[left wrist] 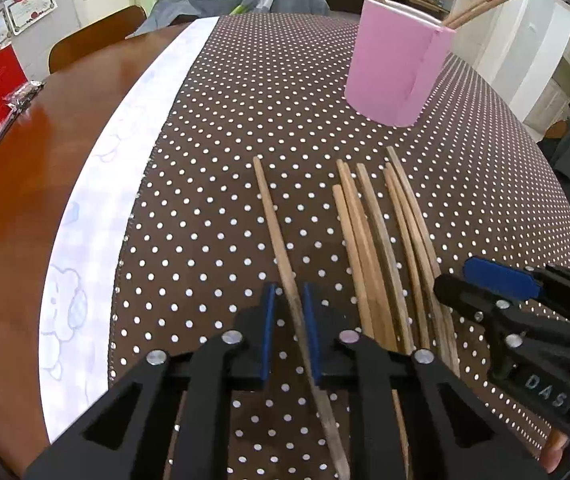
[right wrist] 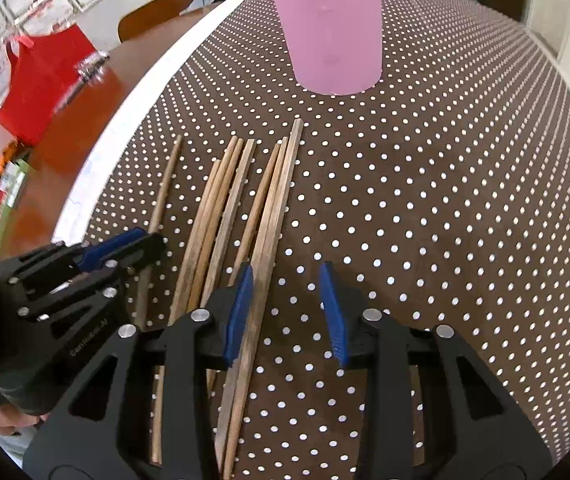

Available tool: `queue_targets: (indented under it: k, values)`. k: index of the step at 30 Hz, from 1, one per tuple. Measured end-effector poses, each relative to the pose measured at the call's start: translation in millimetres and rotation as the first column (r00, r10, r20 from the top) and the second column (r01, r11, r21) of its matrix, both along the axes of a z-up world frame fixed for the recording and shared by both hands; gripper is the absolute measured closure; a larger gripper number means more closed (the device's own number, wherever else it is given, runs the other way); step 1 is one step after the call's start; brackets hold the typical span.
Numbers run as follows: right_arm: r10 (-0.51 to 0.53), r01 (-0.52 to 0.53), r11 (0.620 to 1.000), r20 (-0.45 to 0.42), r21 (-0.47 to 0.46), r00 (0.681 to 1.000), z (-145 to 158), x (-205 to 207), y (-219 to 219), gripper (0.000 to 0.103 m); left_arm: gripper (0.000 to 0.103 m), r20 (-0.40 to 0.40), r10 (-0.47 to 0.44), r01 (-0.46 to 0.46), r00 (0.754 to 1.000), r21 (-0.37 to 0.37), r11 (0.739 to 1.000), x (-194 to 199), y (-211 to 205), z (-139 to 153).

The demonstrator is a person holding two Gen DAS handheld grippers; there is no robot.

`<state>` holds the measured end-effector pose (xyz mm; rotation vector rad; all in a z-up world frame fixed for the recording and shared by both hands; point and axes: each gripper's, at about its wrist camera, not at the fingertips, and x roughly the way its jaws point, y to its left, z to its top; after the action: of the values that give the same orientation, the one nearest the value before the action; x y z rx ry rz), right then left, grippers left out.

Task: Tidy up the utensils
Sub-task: 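Close the left tool on a chopstick while the right tool grasps another, then lift both held chopsticks upright above the pink cup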

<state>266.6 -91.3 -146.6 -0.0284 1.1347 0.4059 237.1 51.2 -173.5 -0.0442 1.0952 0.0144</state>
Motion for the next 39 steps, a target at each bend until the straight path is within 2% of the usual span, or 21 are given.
queue_targets:
  k: [3,8,14,15,17,21,25,30,35,39]
  values:
    - [0.013,-0.012,0.999,0.014,-0.048,1.0,0,1,8,0.07,0.092,0.002,0.006,-0.006,1.0,-0.006,1.0,3,2,-1]
    - [0.01,-0.009,0.999,0.004,-0.044,1.0,-1,4,6,0.07,0.092,0.006,0.001,-0.001,1.0,-0.017,1.0,2,5,-1]
    - [0.025,-0.025,0.995,-0.003,-0.097,1.0,0,2,8,0.07,0.093,0.006,0.013,-0.013,1.0,-0.002,1.0,4,4,-2]
    - [0.025,-0.026,0.992,-0.003,-0.122,1.0,0,4,13,0.076,0.093,0.006,0.017,-0.017,1.0,-0.003,1.0,5,3,-2]
    - [0.024,-0.023,0.986,0.006,-0.168,1.0,1,9,23,0.079,0.093,0.007,0.022,-0.022,1.0,0.0,1.0,6,2,-2]
    - [0.013,-0.012,0.984,0.005,-0.179,1.0,2,19,30,0.092,0.094,0.012,0.032,-0.032,0.999,-0.002,1.0,7,1,-2]
    - [0.008,-0.006,0.99,0.014,-0.143,1.0,2,26,32,0.095,0.097,0.027,0.043,-0.042,0.999,-0.033,0.999,8,4,-2]
    - [-0.002,0.002,0.999,0.011,-0.053,1.0,4,26,-3,0.096,0.097,0.051,0.043,-0.037,0.998,-0.102,0.994,7,7,1]
    - [-0.004,0.003,1.0,0.023,0.03,1.0,10,21,-26,0.096,0.097,0.119,0.027,-0.011,0.993,-0.138,0.99,2,5,18]
    - [-0.004,-0.002,0.994,0.053,0.11,0.999,20,6,-50,0.096,0.097,0.206,0.008,0.025,0.979,-0.155,0.988,-6,-1,42]
